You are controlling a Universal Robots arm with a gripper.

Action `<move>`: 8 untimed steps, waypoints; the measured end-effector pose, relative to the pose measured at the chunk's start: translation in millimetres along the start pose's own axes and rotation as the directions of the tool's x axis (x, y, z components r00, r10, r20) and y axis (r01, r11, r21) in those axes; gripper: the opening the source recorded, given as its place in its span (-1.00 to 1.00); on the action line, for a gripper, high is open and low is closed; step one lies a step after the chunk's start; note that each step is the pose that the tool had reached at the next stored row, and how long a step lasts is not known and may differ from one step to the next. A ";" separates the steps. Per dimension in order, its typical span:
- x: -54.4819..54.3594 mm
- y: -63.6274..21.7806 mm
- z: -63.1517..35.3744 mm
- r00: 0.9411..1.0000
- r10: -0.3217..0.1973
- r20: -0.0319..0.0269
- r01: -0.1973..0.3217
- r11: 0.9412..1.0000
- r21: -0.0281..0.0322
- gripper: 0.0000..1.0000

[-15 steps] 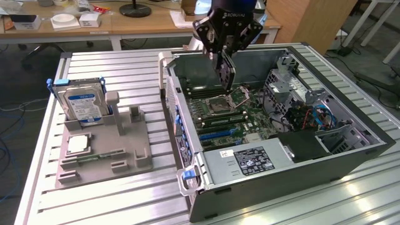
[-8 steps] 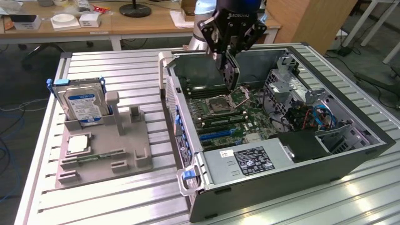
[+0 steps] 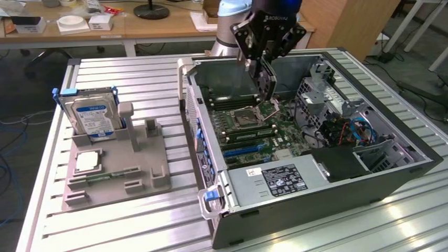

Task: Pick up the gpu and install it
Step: 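Pick up the gpu and move the gpu toward the slot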

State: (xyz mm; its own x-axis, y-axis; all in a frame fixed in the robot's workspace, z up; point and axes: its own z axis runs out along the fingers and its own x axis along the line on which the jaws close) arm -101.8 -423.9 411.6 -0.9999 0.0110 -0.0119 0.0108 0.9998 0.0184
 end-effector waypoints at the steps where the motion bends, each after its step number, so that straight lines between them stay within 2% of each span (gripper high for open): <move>1: -2.1 0.0 0.1 1.000 0.000 0.000 0.000 1.000 0.000 -0.46; 8: -17.4 0.2 1.5 1.000 0.000 0.000 0.000 1.000 0.000 -0.46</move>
State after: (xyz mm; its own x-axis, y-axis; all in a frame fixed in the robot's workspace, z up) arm -84.3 -423.9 410.3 -0.9999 0.0111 -0.0119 0.0109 0.9998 0.0183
